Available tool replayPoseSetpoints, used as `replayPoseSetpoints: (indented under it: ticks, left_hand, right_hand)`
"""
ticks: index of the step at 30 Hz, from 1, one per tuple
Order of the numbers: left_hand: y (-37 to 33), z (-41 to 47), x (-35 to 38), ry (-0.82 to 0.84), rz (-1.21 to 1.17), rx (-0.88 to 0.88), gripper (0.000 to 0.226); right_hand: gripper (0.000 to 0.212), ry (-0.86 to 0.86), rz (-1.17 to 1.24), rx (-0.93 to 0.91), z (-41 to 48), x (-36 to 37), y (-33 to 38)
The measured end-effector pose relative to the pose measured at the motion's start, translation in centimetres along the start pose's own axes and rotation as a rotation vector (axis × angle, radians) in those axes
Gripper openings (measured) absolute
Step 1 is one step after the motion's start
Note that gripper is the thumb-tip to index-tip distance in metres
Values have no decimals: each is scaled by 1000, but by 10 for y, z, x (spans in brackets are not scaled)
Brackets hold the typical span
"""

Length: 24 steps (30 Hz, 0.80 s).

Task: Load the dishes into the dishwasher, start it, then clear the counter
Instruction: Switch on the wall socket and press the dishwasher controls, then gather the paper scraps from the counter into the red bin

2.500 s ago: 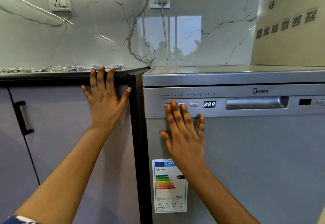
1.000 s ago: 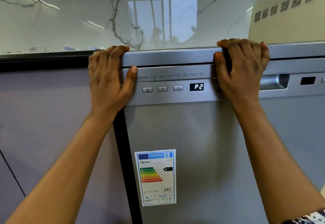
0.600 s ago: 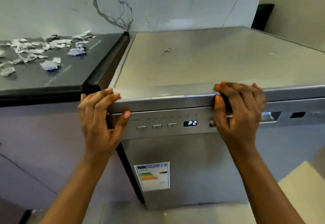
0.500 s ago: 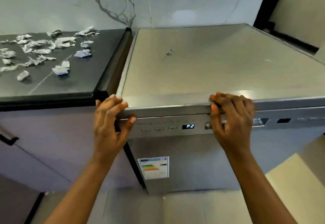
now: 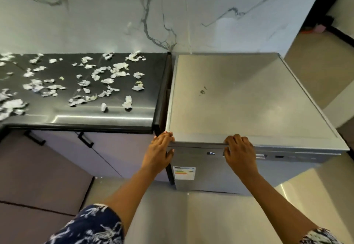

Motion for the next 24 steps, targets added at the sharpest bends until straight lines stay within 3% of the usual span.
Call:
replayPoseSetpoints:
  ticks: [3, 6, 13, 21, 24]
  left_hand:
    - [-2, -3, -11, 54, -29, -39, 42]
    - [20, -16, -26, 7, 39, -110, 44]
    - [150, -23, -99, -330, 86, -502, 47]
    - [307, -12, -169, -97, 227, -878, 109]
    - [357, 1, -186, 5, 199, -963, 121]
  right_hand:
    - [15, 82, -74, 85, 7, -9, 12]
    - [16, 161, -77, 147, 26, -15, 43]
    - [53, 223, 285, -190, 100, 18, 183]
    - [118, 451, 316, -97, 165, 95, 323]
    - [135, 462, 280, -109, 182, 122, 362]
Point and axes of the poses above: each hand's wrist, its own z-axis towards the middle knuckle, its own x-axis out of the palm, y = z × x, the point moved 2 cm from there along z, towards the middle knuckle, and after that the axes turned 6 degrees about z, right-handed, at the moved point
